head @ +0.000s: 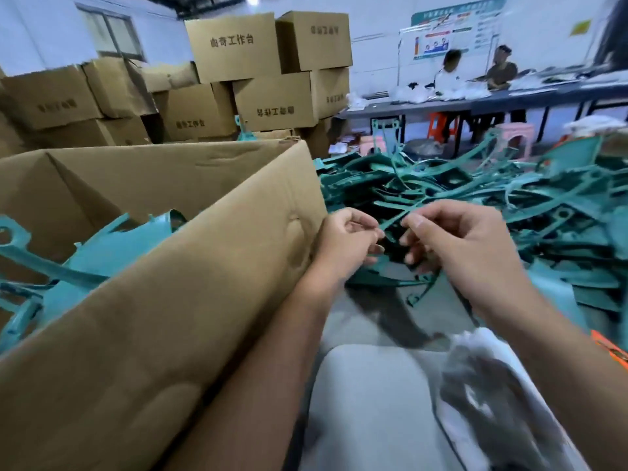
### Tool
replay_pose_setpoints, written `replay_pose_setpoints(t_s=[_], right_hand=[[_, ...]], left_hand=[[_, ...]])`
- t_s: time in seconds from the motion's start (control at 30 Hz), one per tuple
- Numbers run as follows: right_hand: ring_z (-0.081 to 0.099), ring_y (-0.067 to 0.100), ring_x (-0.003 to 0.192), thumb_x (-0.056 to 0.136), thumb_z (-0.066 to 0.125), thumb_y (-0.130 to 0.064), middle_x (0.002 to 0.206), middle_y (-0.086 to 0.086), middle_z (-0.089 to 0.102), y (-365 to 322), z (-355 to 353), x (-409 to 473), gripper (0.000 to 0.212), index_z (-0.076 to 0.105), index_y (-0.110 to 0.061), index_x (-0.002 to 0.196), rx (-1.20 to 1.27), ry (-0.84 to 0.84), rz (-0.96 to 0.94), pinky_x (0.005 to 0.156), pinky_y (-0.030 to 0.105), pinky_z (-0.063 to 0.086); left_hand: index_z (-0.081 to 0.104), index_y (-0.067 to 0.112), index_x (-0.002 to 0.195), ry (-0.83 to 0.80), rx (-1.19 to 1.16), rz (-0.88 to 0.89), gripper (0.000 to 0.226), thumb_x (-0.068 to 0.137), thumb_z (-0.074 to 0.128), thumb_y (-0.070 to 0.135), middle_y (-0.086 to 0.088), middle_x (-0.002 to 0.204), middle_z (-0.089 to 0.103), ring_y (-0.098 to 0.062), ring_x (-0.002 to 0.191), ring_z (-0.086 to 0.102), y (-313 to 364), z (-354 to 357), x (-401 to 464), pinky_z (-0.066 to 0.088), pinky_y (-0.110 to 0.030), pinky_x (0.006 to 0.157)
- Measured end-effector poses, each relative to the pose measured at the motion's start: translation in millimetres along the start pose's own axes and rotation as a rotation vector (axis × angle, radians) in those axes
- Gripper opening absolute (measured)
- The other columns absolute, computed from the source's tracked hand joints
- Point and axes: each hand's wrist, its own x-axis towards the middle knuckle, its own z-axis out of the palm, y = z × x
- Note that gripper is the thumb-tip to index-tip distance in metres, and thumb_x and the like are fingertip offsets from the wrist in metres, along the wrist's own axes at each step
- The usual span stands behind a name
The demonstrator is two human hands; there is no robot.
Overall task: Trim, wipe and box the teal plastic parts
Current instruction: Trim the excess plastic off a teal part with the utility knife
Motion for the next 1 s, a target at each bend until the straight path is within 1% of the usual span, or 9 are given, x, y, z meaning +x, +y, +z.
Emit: replay_pose_setpoints(t_s=[0.2, 0.33, 0.43, 0.53, 0.6, 0.67, 0.83, 0.9, 1.0], right_hand=[[0.065, 0.035, 0.085, 0.093, 0.073, -0.023, 0.085, 0.007, 0.069, 109, -120, -52, 0.009, 0.072, -0.014, 0.091, -0.977, 0.457, 0.047, 0.073, 0.041, 0.051], [0.043, 0.042, 0.122, 0.078, 0.080, -0.061, 0.132, 0.022, 0.048, 145, -130, -61, 0.081, 0.054, -0.017, 0.141, -1.216, 0.356, 0.347, 0.101, 0.053, 0.040], [0.045, 0.040, 0.132, 0.080, 0.074, -0.068, 0.144, 0.019, 0.050, 147, -136, -52, 0.102, 0.031, -0.021, 0.159, -1.130, 0.365, 0.408, 0.106, 0.054, 0.036], [0.064, 0.024, 0.097, 0.088, 0.077, -0.051, 0.100, -0.001, 0.064, 146, -136, -54, 0.077, 0.042, -0.020, 0.149, -0.897, 0.433, 0.225, 0.087, 0.042, 0.049], [0.055, 0.008, 0.063, 0.095, 0.073, -0.040, 0.071, -0.012, 0.056, 142, -134, -58, 0.044, 0.056, -0.022, 0.130, -0.766, 0.485, 0.095, 0.059, 0.027, 0.040], [0.048, 0.011, 0.051, 0.102, 0.061, -0.041, 0.054, -0.008, 0.047, 138, -133, -58, 0.019, 0.062, -0.024, 0.110, -0.695, 0.559, 0.053, 0.049, 0.027, 0.028], [0.057, 0.030, 0.075, 0.106, 0.044, -0.028, 0.075, 0.002, 0.064, 139, -158, -55, 0.026, 0.062, -0.010, 0.098, -0.816, 0.698, 0.263, 0.063, 0.040, 0.027], [0.060, 0.040, 0.095, 0.100, 0.056, -0.022, 0.096, 0.018, 0.070, 141, -169, -57, 0.018, 0.066, -0.008, 0.106, -1.070, 0.559, 0.444, 0.072, 0.042, 0.042], [0.057, 0.042, 0.110, 0.092, 0.068, -0.027, 0.113, 0.018, 0.068, 135, -166, -62, 0.026, 0.065, -0.013, 0.114, -1.309, 0.271, 0.625, 0.089, 0.046, 0.050]], left_hand=[[0.058, 0.011, 0.087, -0.159, -0.012, -0.068, 0.018, 0.094, 0.059, -0.006, -0.009, 0.084, 0.070, -0.019, 0.065, 0.066, -49, 90, -9, 0.053, -0.026, 0.051], [0.061, 0.009, 0.088, -0.189, 0.083, -0.099, 0.015, 0.094, 0.060, -0.005, -0.022, 0.093, 0.070, -0.029, 0.071, 0.071, -76, 147, -18, 0.061, -0.036, 0.062], [0.064, 0.012, 0.097, -0.115, 0.214, -0.075, 0.008, 0.091, 0.067, 0.008, -0.010, 0.095, 0.072, -0.028, 0.088, 0.072, -100, 168, -16, 0.059, -0.041, 0.083], [0.060, 0.020, 0.104, -0.026, 0.254, -0.055, 0.019, 0.091, 0.074, 0.023, 0.004, 0.103, 0.069, -0.015, 0.094, 0.065, -115, 171, -10, 0.051, -0.025, 0.077], [0.062, 0.019, 0.106, -0.049, 0.223, -0.047, 0.020, 0.091, 0.074, 0.021, 0.001, 0.104, 0.071, -0.018, 0.096, 0.067, -121, 170, -8, 0.056, -0.033, 0.084], [0.067, 0.011, 0.104, -0.116, 0.163, 0.020, 0.015, 0.090, 0.074, 0.011, -0.005, 0.096, 0.074, -0.022, 0.090, 0.070, -120, 170, -8, 0.059, -0.041, 0.084], [0.068, 0.017, 0.094, -0.186, -0.067, 0.317, 0.020, 0.089, 0.072, -0.002, -0.004, 0.089, 0.075, -0.012, 0.079, 0.067, -104, 163, -13, 0.055, -0.030, 0.073], [0.068, 0.020, 0.092, -0.156, -0.142, 0.381, 0.026, 0.088, 0.071, -0.005, 0.001, 0.087, 0.073, -0.009, 0.083, 0.066, -103, 159, -12, 0.055, -0.030, 0.078], [0.071, 0.020, 0.091, -0.032, -0.258, 0.388, 0.027, 0.086, 0.073, -0.007, 0.002, 0.087, 0.071, -0.010, 0.085, 0.065, -103, 150, -9, 0.053, -0.028, 0.081]])
